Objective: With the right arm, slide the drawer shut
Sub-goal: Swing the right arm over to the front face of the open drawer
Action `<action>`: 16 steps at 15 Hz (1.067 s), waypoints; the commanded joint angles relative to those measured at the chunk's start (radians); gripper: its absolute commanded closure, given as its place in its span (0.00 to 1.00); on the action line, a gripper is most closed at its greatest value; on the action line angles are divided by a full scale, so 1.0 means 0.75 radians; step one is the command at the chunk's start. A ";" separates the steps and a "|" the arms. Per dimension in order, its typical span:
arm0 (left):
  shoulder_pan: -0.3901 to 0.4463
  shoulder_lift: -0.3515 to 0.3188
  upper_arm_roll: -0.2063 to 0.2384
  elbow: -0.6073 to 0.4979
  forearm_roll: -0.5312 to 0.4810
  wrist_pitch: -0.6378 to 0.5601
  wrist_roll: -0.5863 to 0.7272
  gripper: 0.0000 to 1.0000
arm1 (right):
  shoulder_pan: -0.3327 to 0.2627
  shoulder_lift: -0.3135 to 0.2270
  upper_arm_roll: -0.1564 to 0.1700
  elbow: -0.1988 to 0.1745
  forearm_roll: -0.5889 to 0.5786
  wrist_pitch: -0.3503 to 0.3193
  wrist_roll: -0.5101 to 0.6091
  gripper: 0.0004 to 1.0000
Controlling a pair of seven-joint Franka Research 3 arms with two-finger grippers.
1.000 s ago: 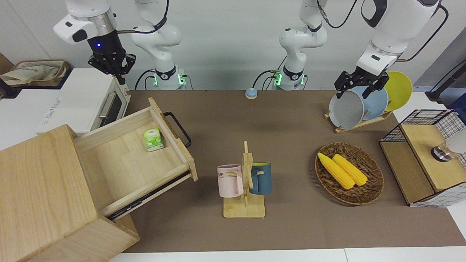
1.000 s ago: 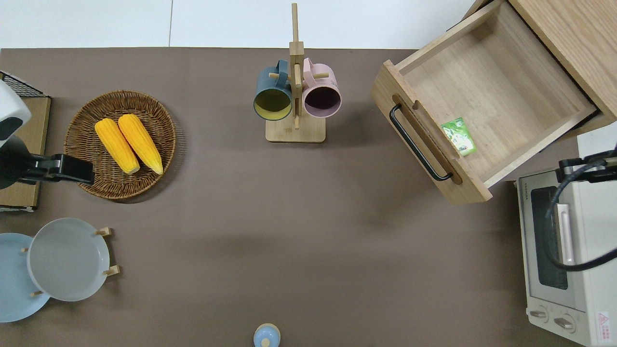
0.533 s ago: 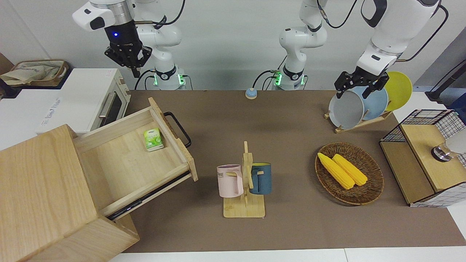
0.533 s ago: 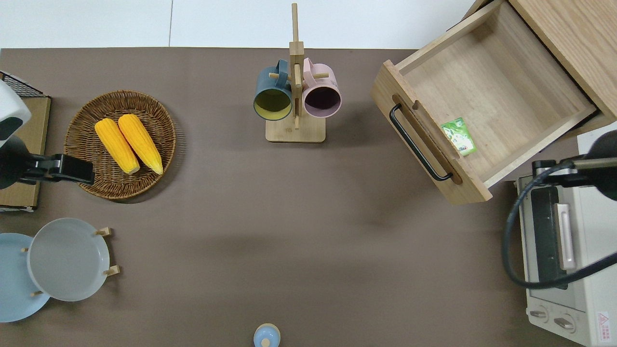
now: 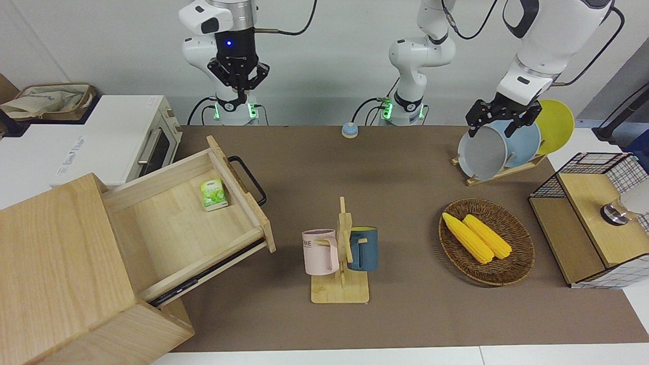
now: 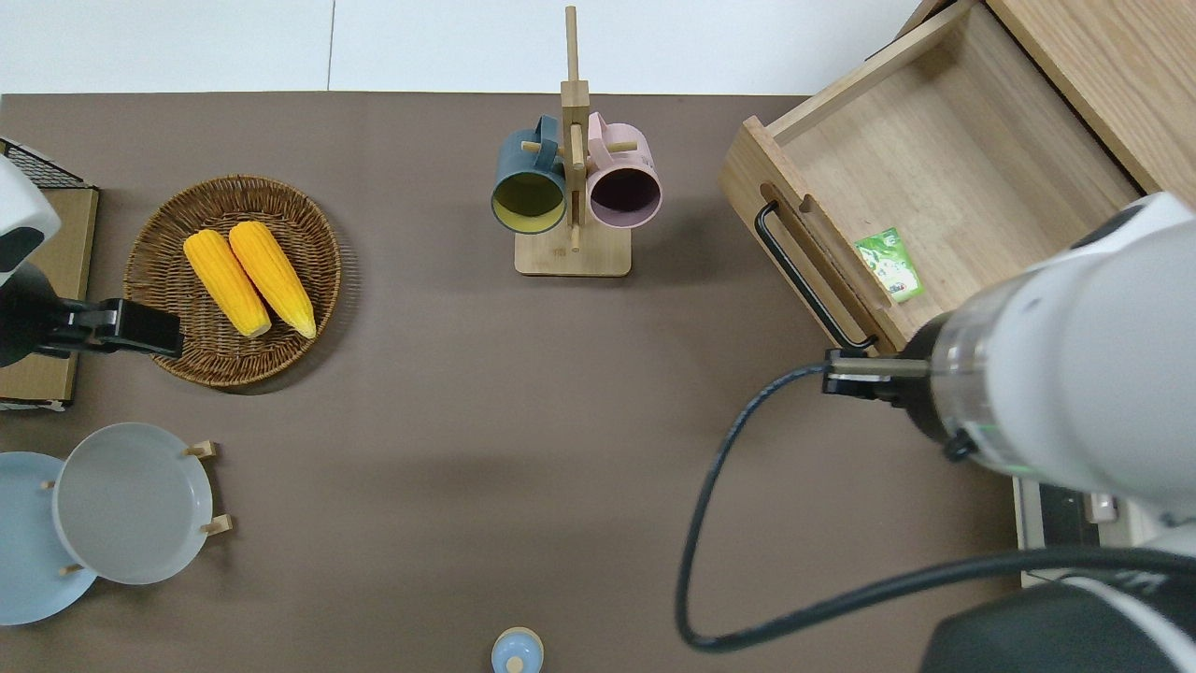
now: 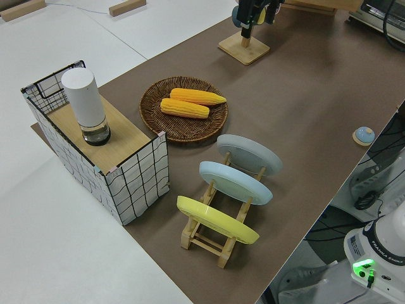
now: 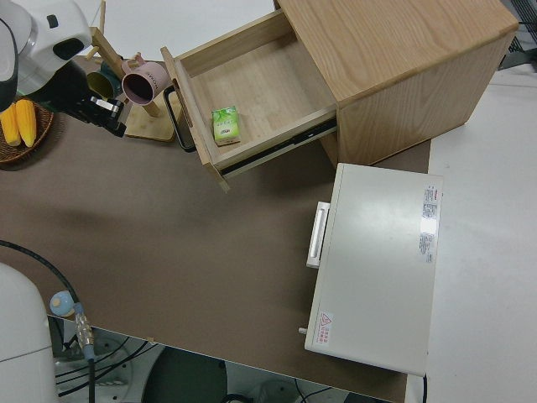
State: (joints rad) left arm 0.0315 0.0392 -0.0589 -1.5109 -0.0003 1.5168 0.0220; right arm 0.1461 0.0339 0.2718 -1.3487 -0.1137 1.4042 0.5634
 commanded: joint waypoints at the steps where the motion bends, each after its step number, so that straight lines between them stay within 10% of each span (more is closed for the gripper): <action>1: 0.007 0.015 -0.009 0.035 0.023 -0.026 0.014 0.01 | 0.081 0.065 0.004 0.009 -0.041 0.073 0.193 1.00; 16: 0.007 0.015 -0.009 0.035 0.023 -0.026 0.014 0.01 | 0.087 0.278 0.004 -0.126 0.010 0.257 0.789 1.00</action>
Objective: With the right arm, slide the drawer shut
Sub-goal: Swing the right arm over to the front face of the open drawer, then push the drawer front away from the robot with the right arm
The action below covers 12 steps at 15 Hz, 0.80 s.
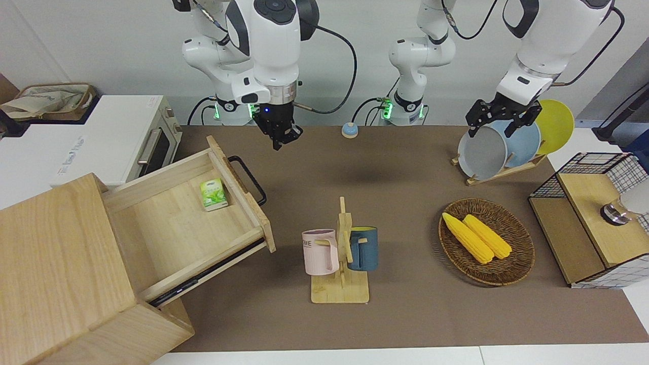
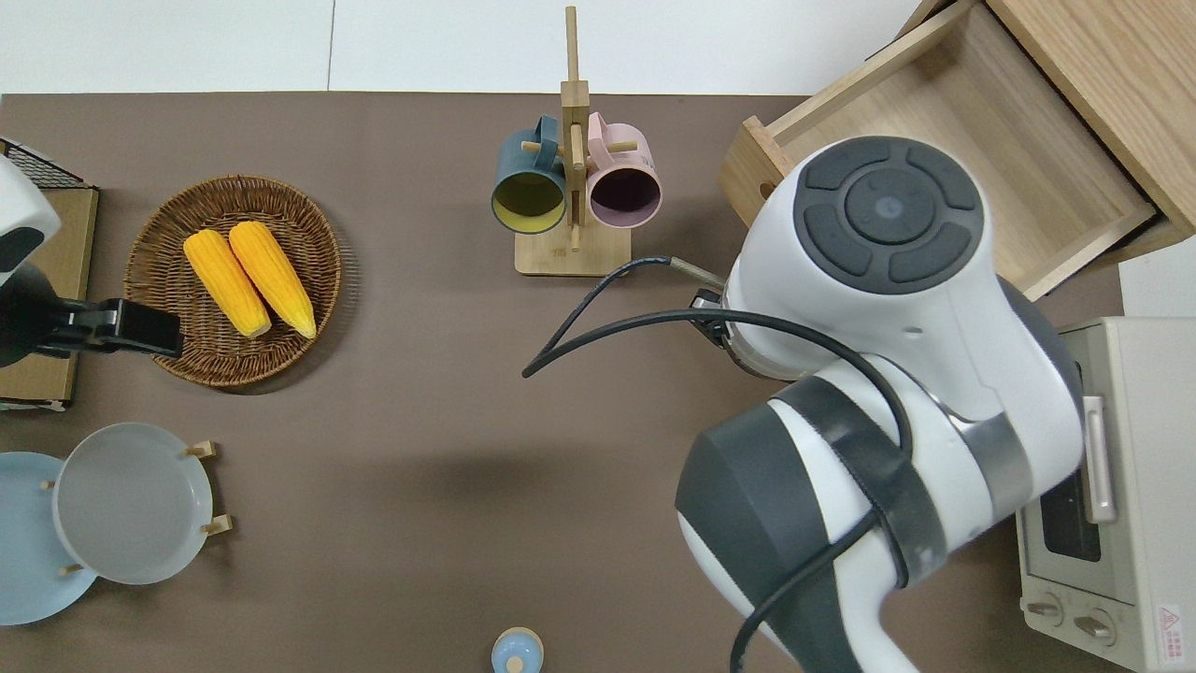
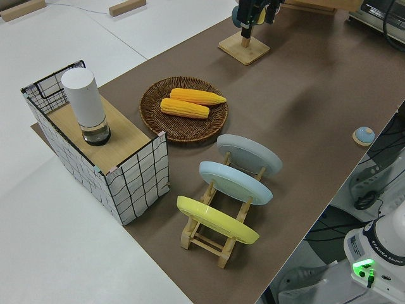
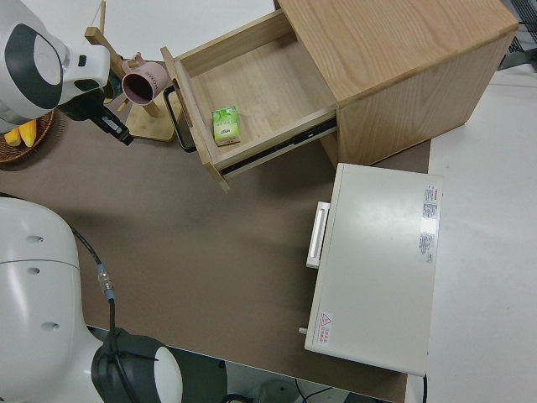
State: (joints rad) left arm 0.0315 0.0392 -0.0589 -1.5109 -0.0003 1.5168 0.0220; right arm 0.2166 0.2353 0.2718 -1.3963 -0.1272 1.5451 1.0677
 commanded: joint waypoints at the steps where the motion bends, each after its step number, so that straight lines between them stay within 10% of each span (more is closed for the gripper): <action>1: 0.007 0.015 -0.009 0.035 0.023 -0.026 0.014 0.01 | -0.009 0.011 0.004 -0.087 0.030 0.097 0.143 1.00; 12: 0.007 0.015 -0.009 0.033 0.023 -0.026 0.014 0.01 | -0.033 0.089 -0.047 -0.192 0.114 0.290 0.352 1.00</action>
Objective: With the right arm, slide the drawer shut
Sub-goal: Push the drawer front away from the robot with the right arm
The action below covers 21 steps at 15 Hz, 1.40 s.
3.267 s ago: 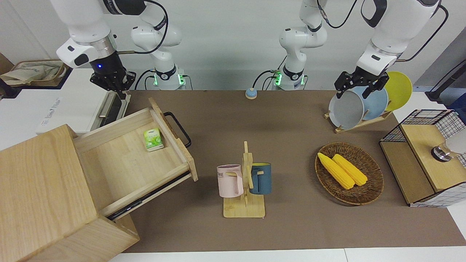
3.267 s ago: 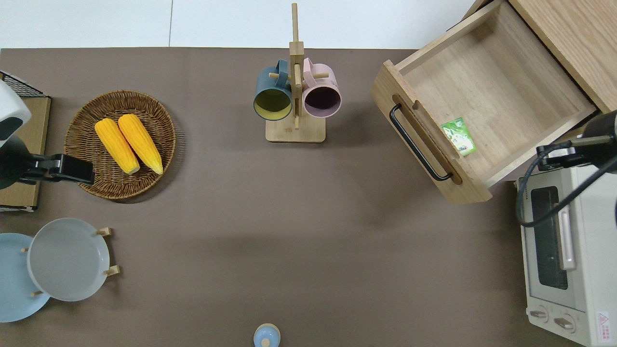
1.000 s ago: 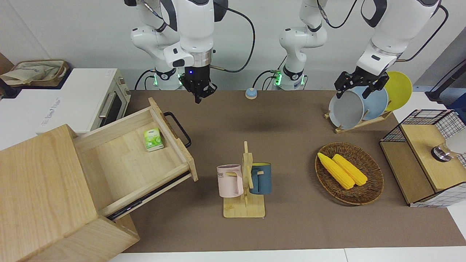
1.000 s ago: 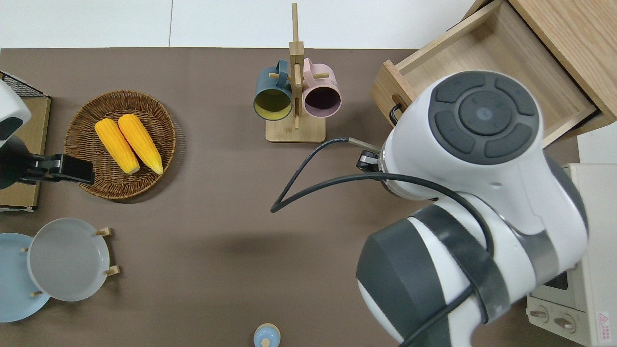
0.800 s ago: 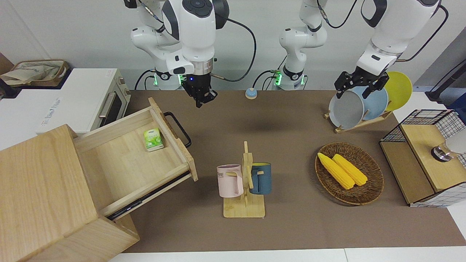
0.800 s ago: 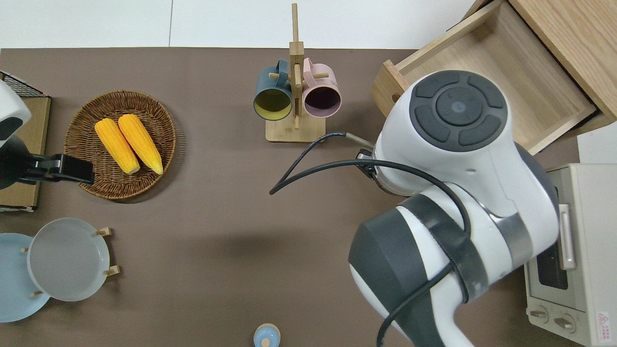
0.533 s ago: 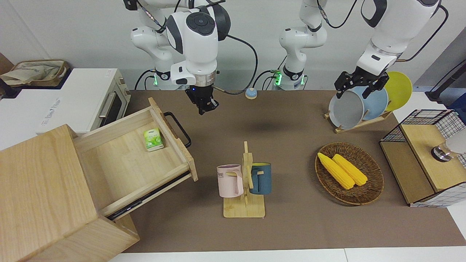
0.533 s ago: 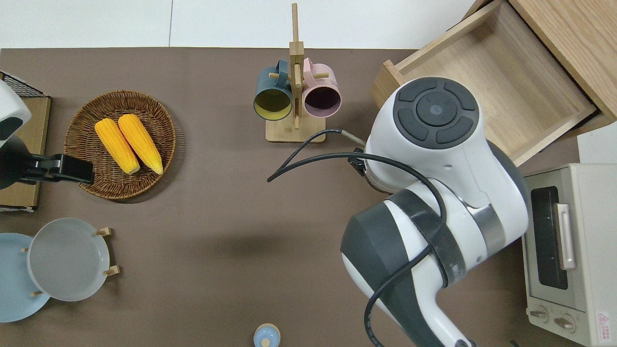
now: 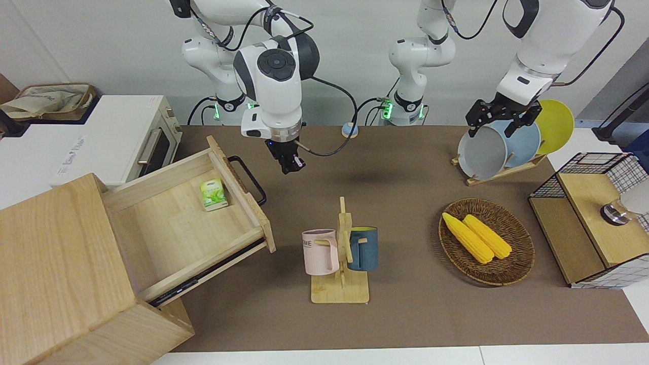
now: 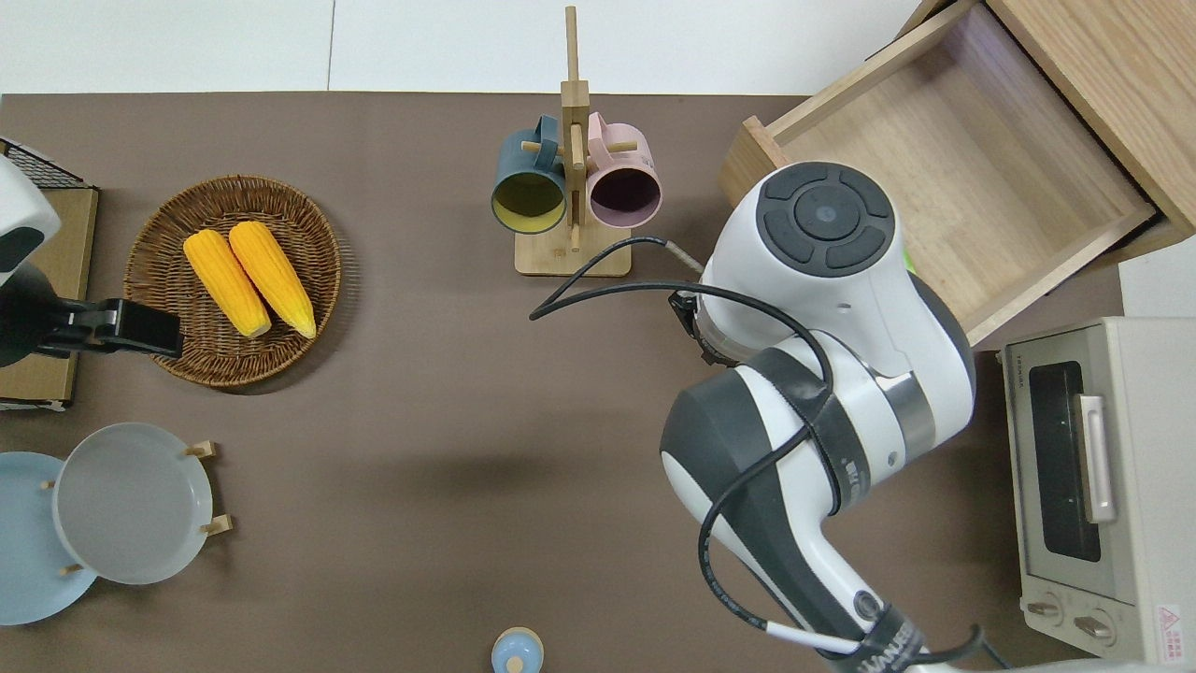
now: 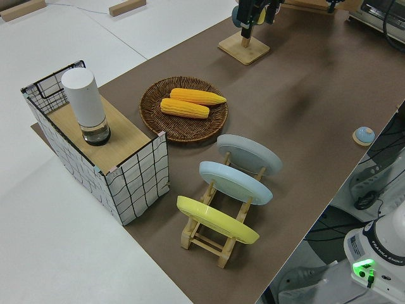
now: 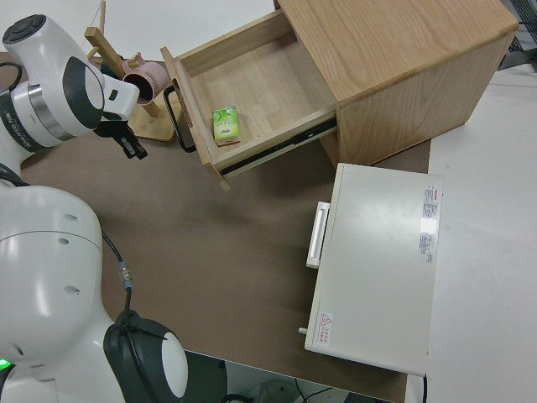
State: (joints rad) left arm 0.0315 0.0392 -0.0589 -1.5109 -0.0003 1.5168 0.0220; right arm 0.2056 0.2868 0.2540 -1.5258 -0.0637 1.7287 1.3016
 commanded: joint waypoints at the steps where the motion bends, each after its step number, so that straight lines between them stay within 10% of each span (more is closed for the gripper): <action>1: 0.007 0.015 -0.009 0.033 0.023 -0.026 0.014 0.01 | -0.018 0.025 -0.036 -0.019 0.030 0.055 0.050 1.00; 13: 0.007 0.015 -0.009 0.035 0.023 -0.026 0.014 0.01 | -0.092 0.070 -0.079 0.008 0.005 0.121 -0.064 1.00; 21: 0.007 0.015 -0.009 0.035 0.023 -0.026 0.014 0.01 | -0.096 0.147 -0.148 0.142 0.009 0.135 -0.173 1.00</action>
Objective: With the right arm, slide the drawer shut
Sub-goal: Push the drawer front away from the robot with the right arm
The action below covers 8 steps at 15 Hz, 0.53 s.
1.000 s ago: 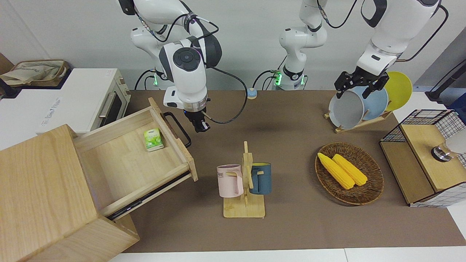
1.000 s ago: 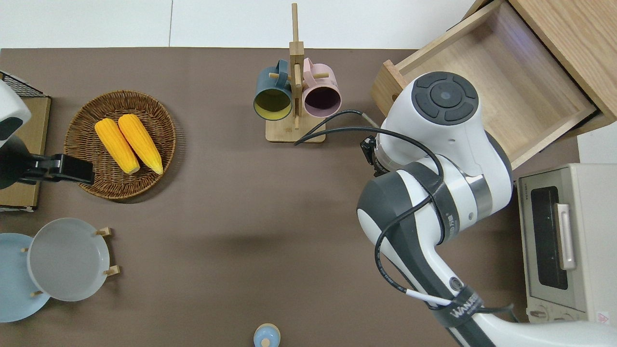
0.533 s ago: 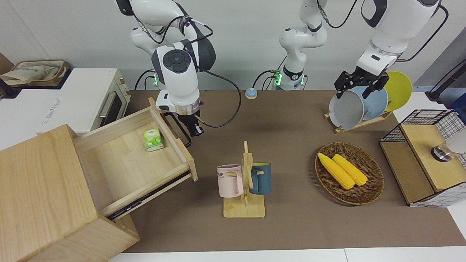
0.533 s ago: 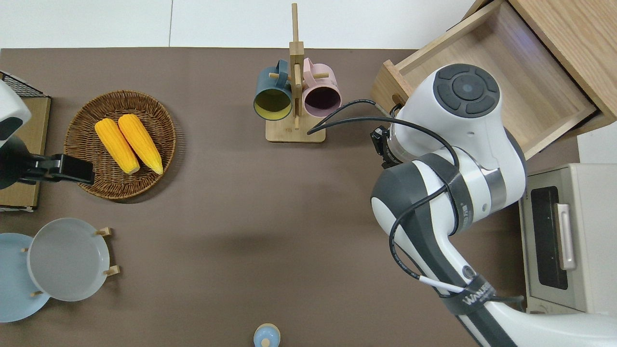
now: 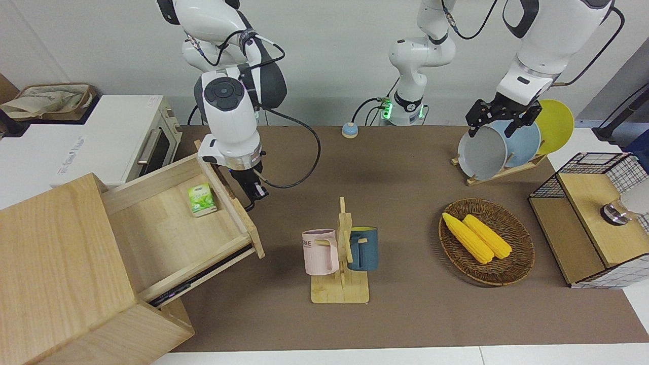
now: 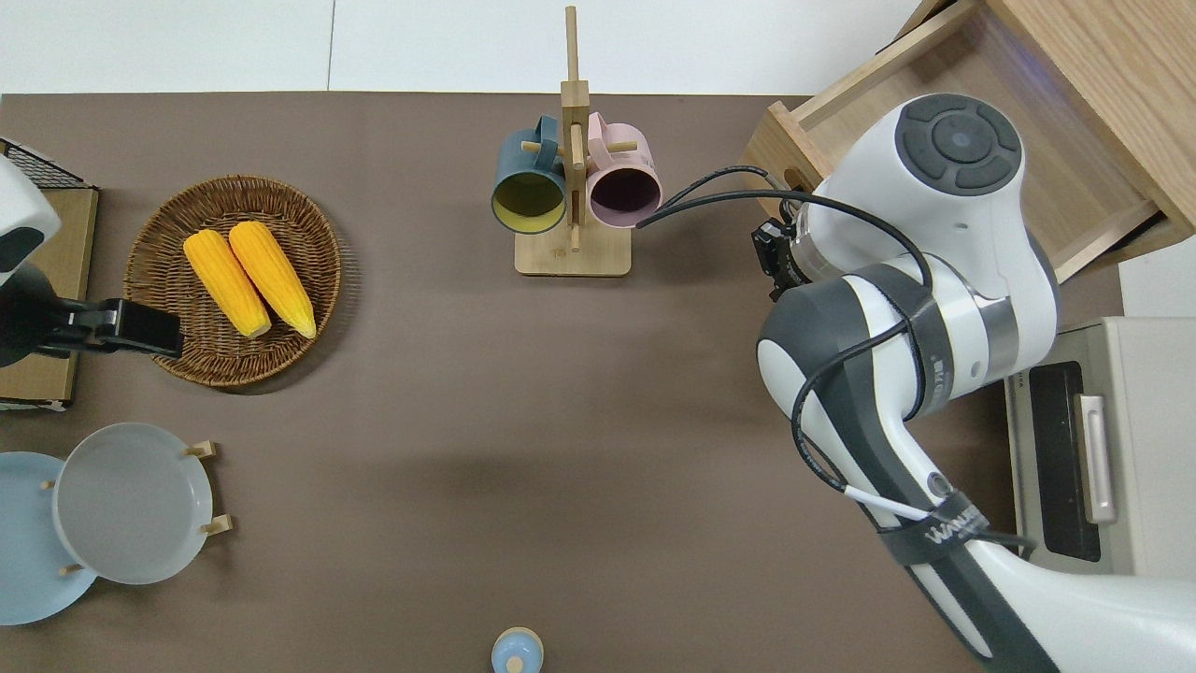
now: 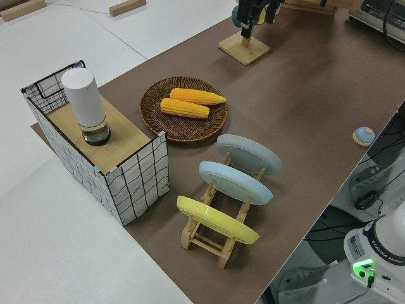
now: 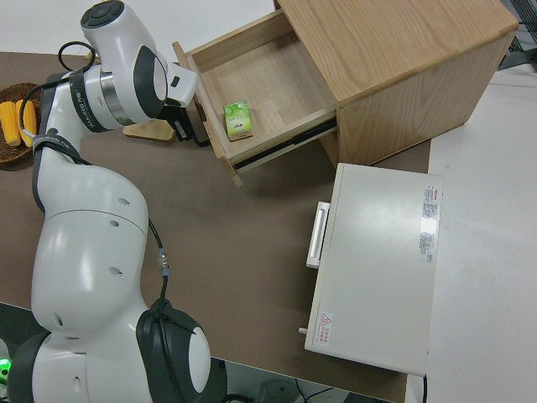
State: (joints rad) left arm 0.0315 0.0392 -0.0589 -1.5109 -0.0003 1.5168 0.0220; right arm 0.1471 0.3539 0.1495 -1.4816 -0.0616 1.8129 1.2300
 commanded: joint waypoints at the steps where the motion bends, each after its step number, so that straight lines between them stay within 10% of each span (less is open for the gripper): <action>1: 0.007 0.015 -0.009 0.035 0.023 -0.026 0.014 0.01 | -0.043 0.062 -0.009 0.096 0.012 0.035 -0.096 1.00; 8: 0.007 0.015 -0.009 0.035 0.023 -0.026 0.014 0.01 | -0.135 0.103 -0.003 0.135 0.013 0.037 -0.206 1.00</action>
State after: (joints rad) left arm 0.0315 0.0392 -0.0589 -1.5109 -0.0003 1.5168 0.0220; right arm 0.0870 0.4005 0.1365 -1.4146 -0.0613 1.8280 1.1407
